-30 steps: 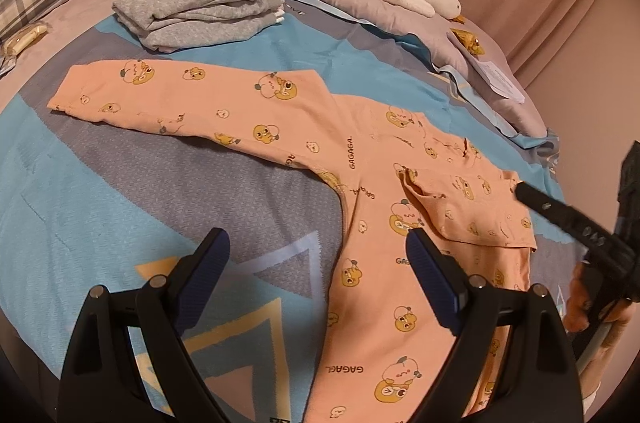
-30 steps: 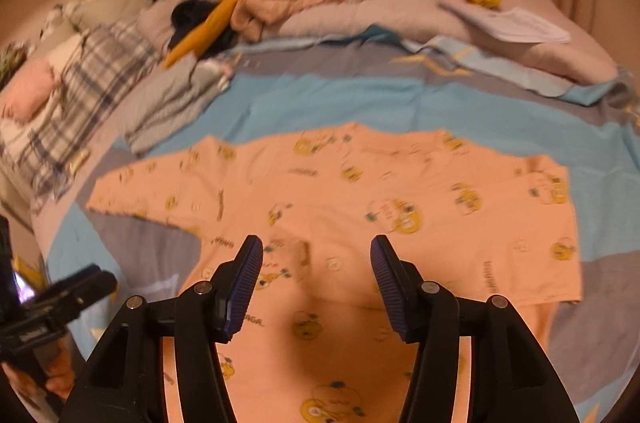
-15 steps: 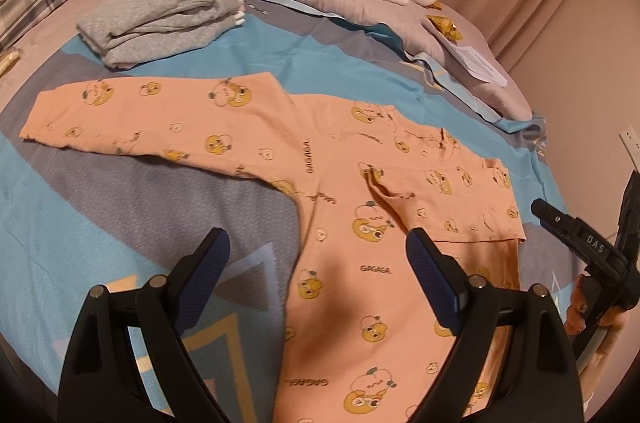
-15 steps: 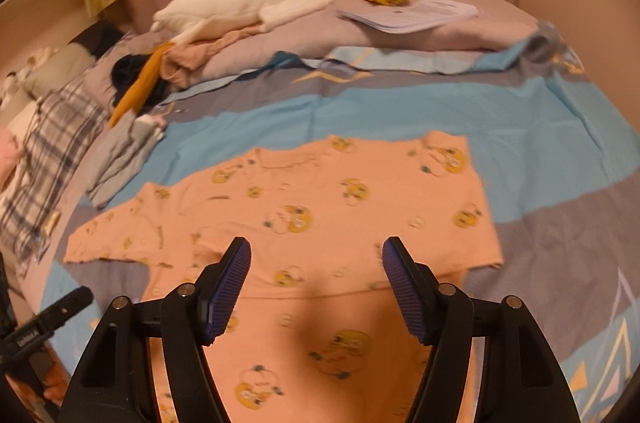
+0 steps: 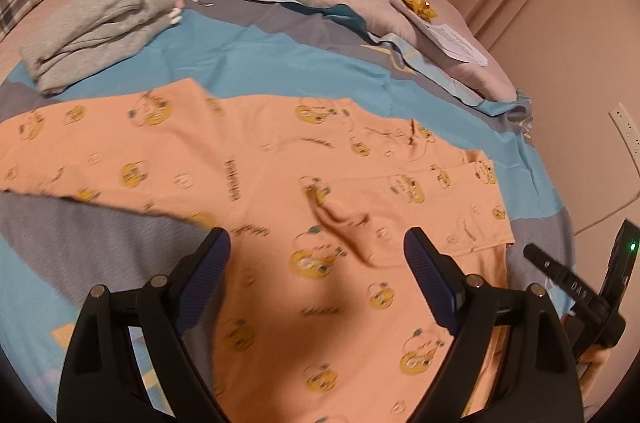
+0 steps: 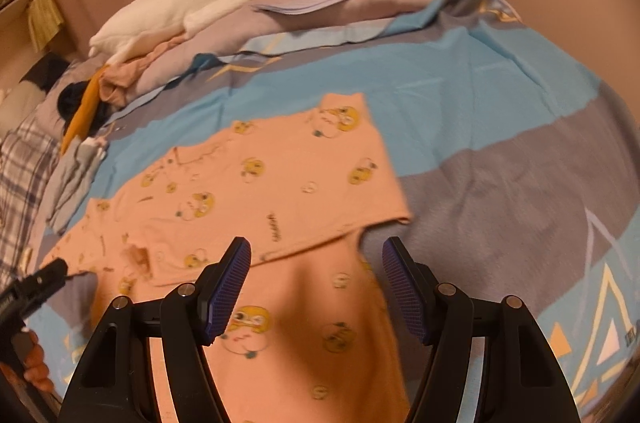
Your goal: Fold small clothes
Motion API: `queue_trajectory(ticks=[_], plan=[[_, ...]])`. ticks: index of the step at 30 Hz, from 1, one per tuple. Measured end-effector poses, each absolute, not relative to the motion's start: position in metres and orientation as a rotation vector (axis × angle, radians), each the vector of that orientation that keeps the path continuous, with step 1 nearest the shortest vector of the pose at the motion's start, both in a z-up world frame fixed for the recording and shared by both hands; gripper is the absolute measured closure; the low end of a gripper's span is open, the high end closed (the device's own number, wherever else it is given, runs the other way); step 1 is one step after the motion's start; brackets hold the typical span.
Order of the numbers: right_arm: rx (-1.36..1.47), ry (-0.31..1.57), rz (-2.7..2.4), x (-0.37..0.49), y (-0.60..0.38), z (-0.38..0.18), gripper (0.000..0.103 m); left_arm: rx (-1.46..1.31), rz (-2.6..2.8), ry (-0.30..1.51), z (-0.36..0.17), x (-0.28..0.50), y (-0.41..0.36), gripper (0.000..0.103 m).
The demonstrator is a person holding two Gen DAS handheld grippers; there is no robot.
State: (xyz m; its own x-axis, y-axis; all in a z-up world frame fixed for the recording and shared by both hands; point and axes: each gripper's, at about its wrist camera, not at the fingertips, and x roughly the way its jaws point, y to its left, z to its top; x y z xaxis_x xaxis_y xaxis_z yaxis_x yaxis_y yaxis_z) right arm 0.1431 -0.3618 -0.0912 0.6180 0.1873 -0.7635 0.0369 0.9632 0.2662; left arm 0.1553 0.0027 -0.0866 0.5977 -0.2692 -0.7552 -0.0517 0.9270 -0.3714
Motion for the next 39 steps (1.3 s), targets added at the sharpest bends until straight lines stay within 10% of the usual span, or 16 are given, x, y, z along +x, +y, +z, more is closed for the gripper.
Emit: queue_trajectory(ticks=[13,20,39], plan=[[0.316,0.945,0.044,0.141,-0.380,-0.112,0.035,-0.513,-0.248,1.094,-0.144,0.215,-0.033,0.051],[0.333,0.955,0.031,0.141,-0.385,-0.119,0.035,-0.482,-0.216,1.090,-0.148,0.216,-0.036,0.093],[0.372,0.934,0.049,0.145,-0.389,-0.113,0.035,-0.485,-0.199,0.797,-0.041,0.200,0.004,0.097]])
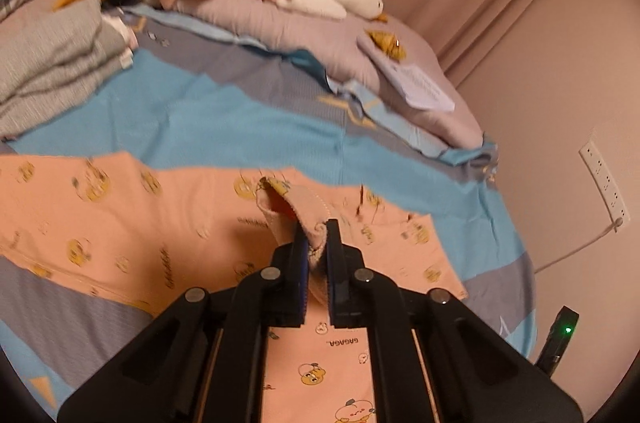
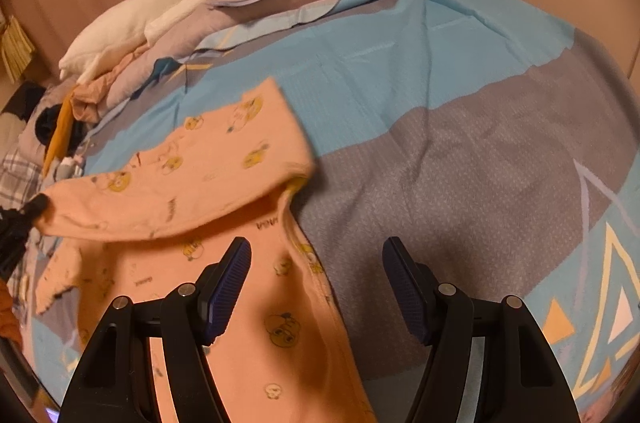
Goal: Fold small clothes
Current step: 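Grasp the other sleeve with the left tool and fold it across the body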
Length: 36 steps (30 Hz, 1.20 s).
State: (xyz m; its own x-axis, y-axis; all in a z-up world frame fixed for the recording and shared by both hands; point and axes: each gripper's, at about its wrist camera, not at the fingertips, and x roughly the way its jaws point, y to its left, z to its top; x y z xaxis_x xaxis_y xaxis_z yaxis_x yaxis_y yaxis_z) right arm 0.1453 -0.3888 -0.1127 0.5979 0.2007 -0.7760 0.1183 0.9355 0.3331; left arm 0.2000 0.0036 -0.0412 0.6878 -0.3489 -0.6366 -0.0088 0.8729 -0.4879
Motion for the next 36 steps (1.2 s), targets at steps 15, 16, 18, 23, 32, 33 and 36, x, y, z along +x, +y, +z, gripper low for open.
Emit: queue_trajectory(ticks=[15,16,18,23,32,33,36], plan=[[0.268,0.972,0.132,0.189,-0.350,-0.119,0.051,-0.447,-0.043,0.786,-0.051,0.178,0.045,0.097],[0.259,0.983,0.134,0.192,-0.347,-0.122,0.054,-0.441,-0.035,0.787,-0.053,0.177,0.046,0.097],[0.226,1.014,0.132,0.200,-0.338,-0.130,0.065,-0.431,-0.017,0.794,-0.058,0.176,0.048,0.097],[0.188,1.064,0.093,0.209,-0.332,-0.144,0.066,-0.440,0.010,0.836,-0.081,0.175,0.061,0.097],[0.158,1.077,0.090,0.210,-0.331,-0.143,0.066,-0.487,0.027,0.923,-0.121,0.170,0.077,0.096],[0.154,1.078,0.086,0.210,-0.331,-0.144,0.066,-0.478,0.030,0.928,-0.123,0.171,0.076,0.096],[0.148,1.079,0.082,0.211,-0.330,-0.144,0.066,-0.466,0.037,0.938,-0.129,0.172,0.076,0.096]])
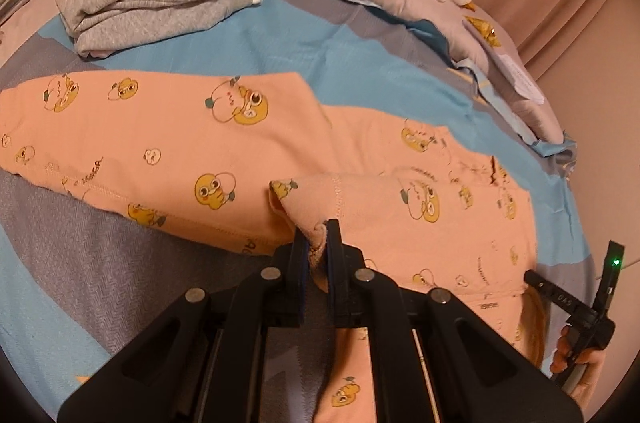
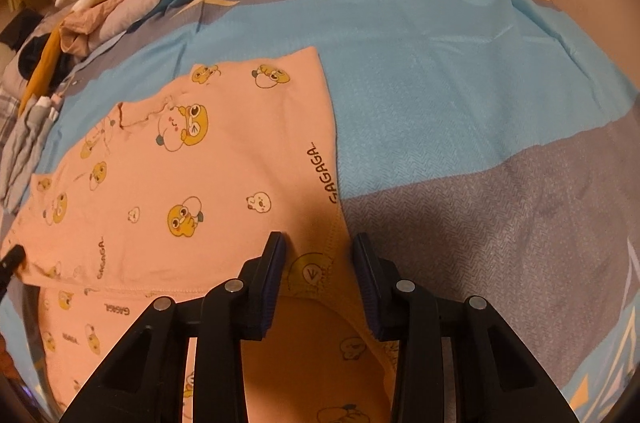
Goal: Fold small clothes
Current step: 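Grasp the other sleeve with the left tool and fold it across the body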
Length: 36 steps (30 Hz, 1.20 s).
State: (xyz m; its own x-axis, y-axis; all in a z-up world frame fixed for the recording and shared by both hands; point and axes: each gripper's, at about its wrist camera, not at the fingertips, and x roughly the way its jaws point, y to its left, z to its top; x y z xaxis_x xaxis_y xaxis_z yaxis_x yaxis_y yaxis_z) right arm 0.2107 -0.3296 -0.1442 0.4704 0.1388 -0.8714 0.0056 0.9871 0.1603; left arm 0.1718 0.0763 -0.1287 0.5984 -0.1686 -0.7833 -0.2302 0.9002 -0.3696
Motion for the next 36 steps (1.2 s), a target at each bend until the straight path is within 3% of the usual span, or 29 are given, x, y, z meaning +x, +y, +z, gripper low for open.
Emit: queue_trajectory(ticks=[21,36], plan=[[0.141,1.076,0.065,0.214,-0.326,-0.147,0.066,-0.491,0.043,0.989,-0.157,0.175,0.084,0.091],[0.155,1.062,0.059,0.208,-0.332,-0.135,0.066,-0.530,0.062,0.964,-0.137,0.161,0.088,0.088]])
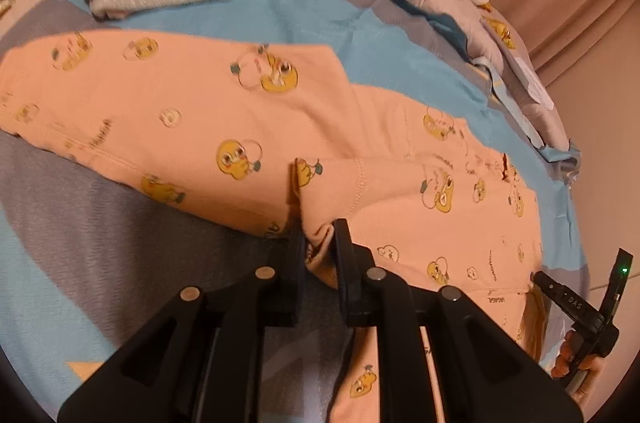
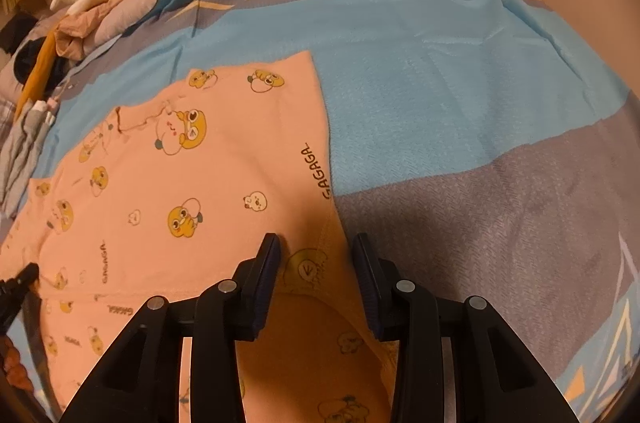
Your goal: Fold small clothes
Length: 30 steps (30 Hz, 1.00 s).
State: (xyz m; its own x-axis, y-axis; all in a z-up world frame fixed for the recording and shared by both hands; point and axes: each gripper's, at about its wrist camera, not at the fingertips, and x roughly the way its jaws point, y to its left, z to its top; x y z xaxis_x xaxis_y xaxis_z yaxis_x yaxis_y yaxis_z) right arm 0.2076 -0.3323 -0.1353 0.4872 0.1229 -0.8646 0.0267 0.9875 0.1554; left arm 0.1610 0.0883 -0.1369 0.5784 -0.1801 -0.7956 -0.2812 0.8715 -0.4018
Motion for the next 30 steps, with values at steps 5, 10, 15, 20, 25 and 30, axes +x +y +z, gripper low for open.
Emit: queue_trajectory(ticks=[5,10,15,20,25,30], plan=[[0.137,1.010,0.068,0.193,-0.332,-0.114,0.066,-0.567,0.062,0.923,-0.117,0.149,0.094,0.088],[0.124,0.900,0.134,0.169,-0.324,-0.076,0.053,-0.584,0.065,0.860,-0.091,0.128,0.099,0.054],[0.123,0.792,0.183,0.146,-0.315,-0.043,0.029,-0.570,0.055,0.789,-0.064,0.108,0.097,0.019],[0.091,0.725,0.224,0.127,-0.306,-0.026,0.016,-0.553,0.059,0.727,-0.046,0.091,0.101,0.003],[0.115,0.689,0.244,0.111,-0.301,-0.019,0.004,-0.536,0.100,0.702,-0.040,0.079,0.108,0.001],[0.111,0.682,0.252,0.103,-0.293,-0.018,0.003,-0.544,0.126,0.710,-0.046,0.072,0.117,0.001]])
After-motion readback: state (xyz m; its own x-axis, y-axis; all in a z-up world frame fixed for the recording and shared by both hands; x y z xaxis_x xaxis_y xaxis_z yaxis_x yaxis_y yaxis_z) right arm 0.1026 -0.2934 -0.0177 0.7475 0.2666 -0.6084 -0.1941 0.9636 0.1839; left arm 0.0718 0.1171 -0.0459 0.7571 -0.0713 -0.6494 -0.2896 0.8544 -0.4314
